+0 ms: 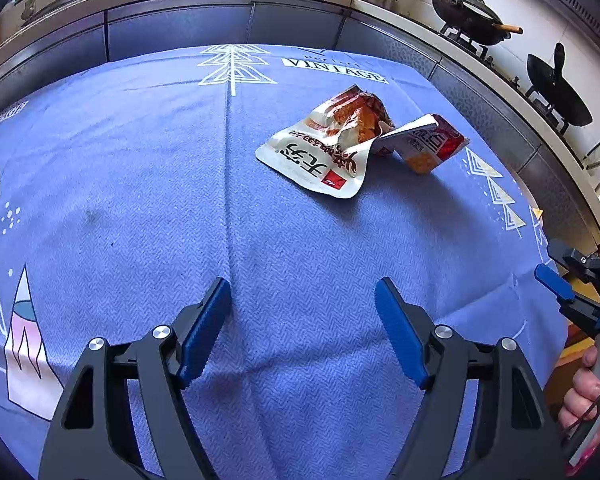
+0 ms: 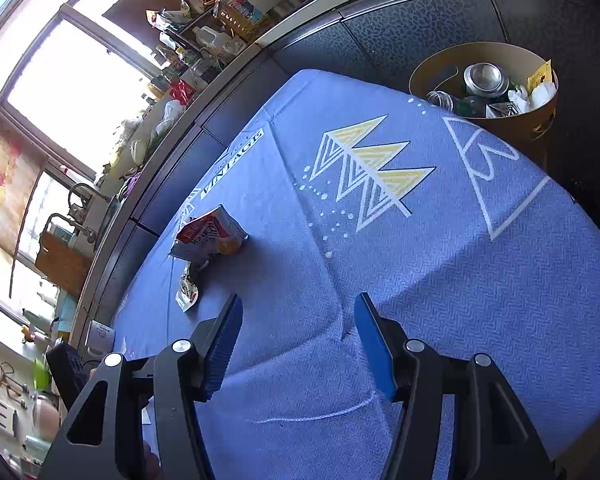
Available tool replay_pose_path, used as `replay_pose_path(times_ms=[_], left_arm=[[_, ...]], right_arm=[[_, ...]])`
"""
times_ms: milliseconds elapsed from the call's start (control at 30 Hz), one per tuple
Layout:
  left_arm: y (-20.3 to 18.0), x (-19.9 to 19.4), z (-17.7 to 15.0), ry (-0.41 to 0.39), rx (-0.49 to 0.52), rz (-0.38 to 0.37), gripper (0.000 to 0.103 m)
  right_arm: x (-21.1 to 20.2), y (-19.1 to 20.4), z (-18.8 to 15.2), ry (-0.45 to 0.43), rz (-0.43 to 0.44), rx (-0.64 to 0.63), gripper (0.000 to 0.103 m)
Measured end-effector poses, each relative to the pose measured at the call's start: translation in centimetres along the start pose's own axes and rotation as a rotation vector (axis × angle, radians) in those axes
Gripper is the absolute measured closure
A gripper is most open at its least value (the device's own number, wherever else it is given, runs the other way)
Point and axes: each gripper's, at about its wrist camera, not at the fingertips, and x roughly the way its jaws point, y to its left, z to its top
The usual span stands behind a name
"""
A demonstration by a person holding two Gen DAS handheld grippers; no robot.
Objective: Collect trash
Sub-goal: 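Lower both open tools toward the orange-printed snack wrapper and red-white packet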
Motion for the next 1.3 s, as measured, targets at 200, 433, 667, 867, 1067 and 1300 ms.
replay_pose_path(times_ms=[200,433,667,867,1067,1300], left_arm=[[-0.3,0.1,0.0,0.000,0.013,0.005,0.025],[0.0,0.1,0.1,0.004,0.002,-0.013,0.025],[0.7,-0.3,0.0,0.013,-0.023,-0.050,0.026],[1.4,-1.2,0.5,0.005,-0.056,-0.112,0.030],[1.8,-2.0,0.7,-0.016,-0.065,-0.112,0.030],[3.1,-1.7,0.0,0.012,-0.098,-0.112,0.030]], right_arm=[[0.1,-0.1,0.0,0.002,0.000,0.002,0.044],[-0.1,0.3,0.3,-0.012,0.003,-0.013,0.044],[0.3,0.7,0.2,0.000,0.001,-0.020,0.044],[1.2,2.6,0.5,0.015,0.010,-0.090,0.044],[3.6,6.5,1.1,0.076,0.093,-0.177,0.044],[5.8,11.4,3.6,-0.033,0.062,-0.310,0.044]])
